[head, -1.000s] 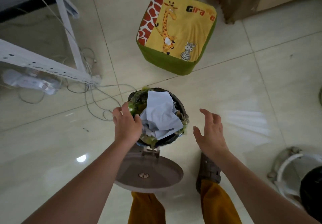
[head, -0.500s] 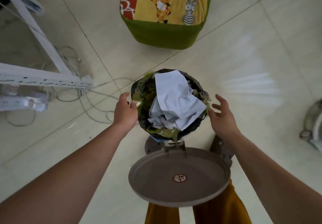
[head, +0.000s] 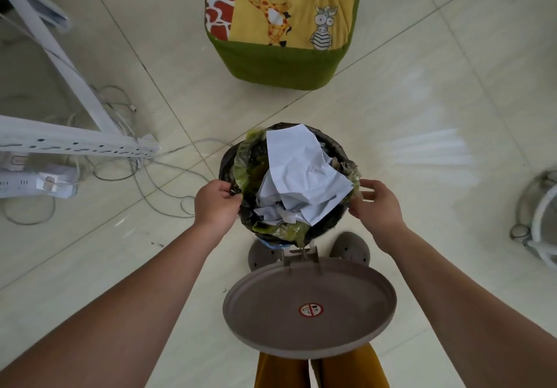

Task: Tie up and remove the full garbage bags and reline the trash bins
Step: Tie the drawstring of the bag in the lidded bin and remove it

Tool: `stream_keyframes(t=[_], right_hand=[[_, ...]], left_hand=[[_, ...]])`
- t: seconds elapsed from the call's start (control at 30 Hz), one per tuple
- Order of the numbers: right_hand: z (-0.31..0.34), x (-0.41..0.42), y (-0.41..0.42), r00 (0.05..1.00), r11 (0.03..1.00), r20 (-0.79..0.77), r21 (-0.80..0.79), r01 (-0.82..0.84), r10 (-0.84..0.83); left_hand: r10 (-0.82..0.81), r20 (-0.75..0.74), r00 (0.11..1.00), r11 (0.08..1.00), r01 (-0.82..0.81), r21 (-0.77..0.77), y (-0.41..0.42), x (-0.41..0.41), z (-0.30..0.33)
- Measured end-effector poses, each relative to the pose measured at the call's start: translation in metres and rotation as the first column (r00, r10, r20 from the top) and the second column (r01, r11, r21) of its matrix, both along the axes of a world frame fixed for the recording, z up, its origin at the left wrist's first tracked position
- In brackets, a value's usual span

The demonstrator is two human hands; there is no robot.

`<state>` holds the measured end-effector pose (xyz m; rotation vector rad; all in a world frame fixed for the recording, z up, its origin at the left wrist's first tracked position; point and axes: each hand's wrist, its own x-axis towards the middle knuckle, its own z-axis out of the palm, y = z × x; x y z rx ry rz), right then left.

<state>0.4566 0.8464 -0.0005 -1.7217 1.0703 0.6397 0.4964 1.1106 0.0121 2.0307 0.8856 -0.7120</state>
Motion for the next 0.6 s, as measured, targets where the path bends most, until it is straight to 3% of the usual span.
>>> stream_keyframes(t=[0.17, 0.27, 0.4, 0.5, 0.6], right_hand=[[-0.0014, 0.0068, 0.0040, 0.997, 0.998, -0.036, 0.014, 0.065, -0.065], [-0.0020, 0.0086, 0.0047, 0.990, 0.985, -0.047, 0.097, 0.139, -0.135], [-0.0021, 0.0093, 0.0041, 0.990, 0.987, -0.001, 0.088, 0.138, -0.138], [0.0002, 0.0081, 0.0040, 0.992, 0.993, 0.058, 0.042, 0.108, -0.110], [0.0040, 0.0114, 0.0040, 0.978, 0.979, 0.093, 0.095, 0.180, -0.189]], left_hand=[[0.060, 0.038, 0.997, 0.998, -0.060, -0.012, -0.0009, -0.0007, 0.0020], [0.046, 0.006, 0.999, 0.998, -0.046, -0.034, -0.0025, -0.0003, 0.0015], [0.083, -0.040, 0.996, 0.992, -0.086, -0.090, -0.0041, -0.0004, -0.0009], [0.101, -0.014, 0.995, 0.994, -0.101, -0.029, -0.0047, -0.0006, -0.0015], [0.075, -0.041, 0.996, 0.997, -0.075, 0.007, -0.0014, 0.0057, -0.0037]])
